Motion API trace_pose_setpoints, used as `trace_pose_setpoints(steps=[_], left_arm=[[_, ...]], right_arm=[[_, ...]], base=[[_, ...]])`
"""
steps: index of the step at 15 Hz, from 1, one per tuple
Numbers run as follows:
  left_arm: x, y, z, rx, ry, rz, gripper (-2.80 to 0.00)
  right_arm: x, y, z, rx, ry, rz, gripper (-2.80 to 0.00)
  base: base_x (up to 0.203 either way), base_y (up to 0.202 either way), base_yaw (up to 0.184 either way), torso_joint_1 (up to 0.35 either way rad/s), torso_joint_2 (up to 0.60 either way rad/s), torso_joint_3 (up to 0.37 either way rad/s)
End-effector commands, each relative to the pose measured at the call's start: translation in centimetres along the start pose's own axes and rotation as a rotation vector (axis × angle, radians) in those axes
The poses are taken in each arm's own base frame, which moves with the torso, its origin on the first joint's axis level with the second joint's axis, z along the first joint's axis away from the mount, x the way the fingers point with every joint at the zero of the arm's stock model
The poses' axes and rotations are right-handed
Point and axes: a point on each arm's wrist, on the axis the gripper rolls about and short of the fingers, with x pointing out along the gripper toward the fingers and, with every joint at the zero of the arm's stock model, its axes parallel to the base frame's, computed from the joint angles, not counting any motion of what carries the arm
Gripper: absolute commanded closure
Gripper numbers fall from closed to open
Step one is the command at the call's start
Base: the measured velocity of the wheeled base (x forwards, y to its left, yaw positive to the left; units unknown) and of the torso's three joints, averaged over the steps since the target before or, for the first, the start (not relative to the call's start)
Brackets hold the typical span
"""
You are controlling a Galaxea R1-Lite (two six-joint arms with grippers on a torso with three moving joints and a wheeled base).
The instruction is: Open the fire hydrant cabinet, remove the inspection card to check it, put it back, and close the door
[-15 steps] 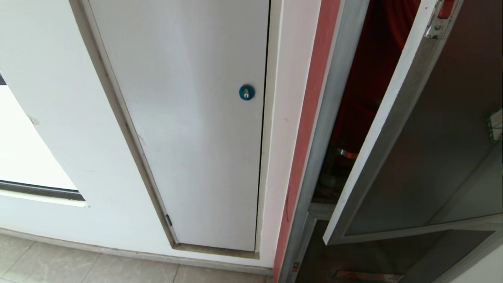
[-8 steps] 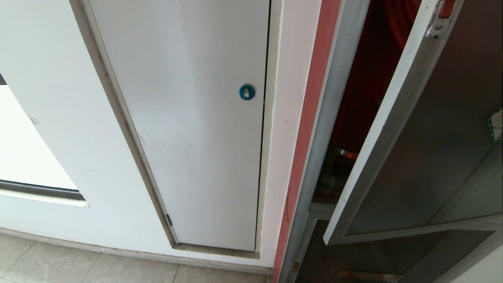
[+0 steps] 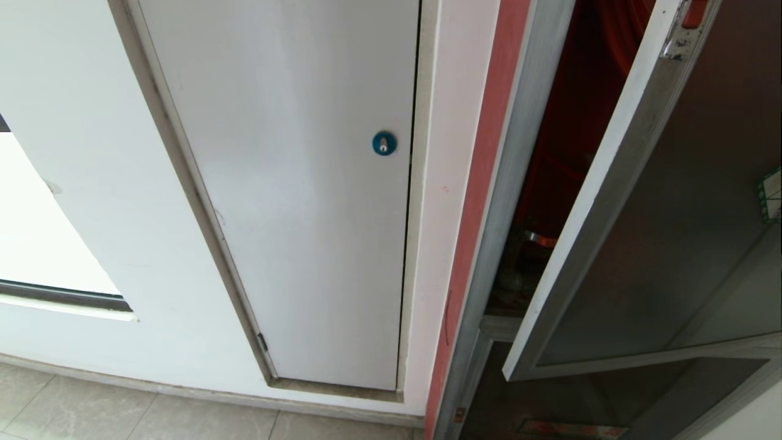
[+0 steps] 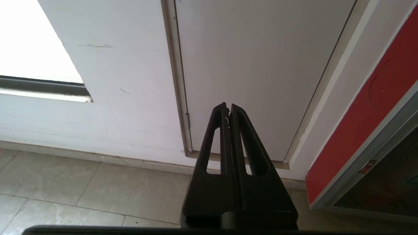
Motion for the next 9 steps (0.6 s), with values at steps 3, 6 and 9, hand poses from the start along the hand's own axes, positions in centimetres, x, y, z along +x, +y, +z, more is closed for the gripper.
trace_pose_setpoints(steps=[3,6,9], left_arm=[[0.0,0.0,0.0,-0.001,0.001,0.001,0.00],[0.0,0.0,0.0,-0.001,0.001,0.001,0.00],[0.0,0.0,0.0,-0.001,0.001,0.001,0.00]], right_arm=[[-0.2,0.0,0.7,0.001,-0.020,-0.002,0.00],[-0.9,0.3,3.9,0.002,-0.044,0.015,0.00],[0.2,0.8,8.1,0.004,0.017,0.103,0.00]], base=[[0.000,0.000,0.000,0.000,0.00,0.000],[0.000,0.000,0.000,0.000,0.00,0.000],[0.000,0.000,0.000,0.000,0.00,0.000]])
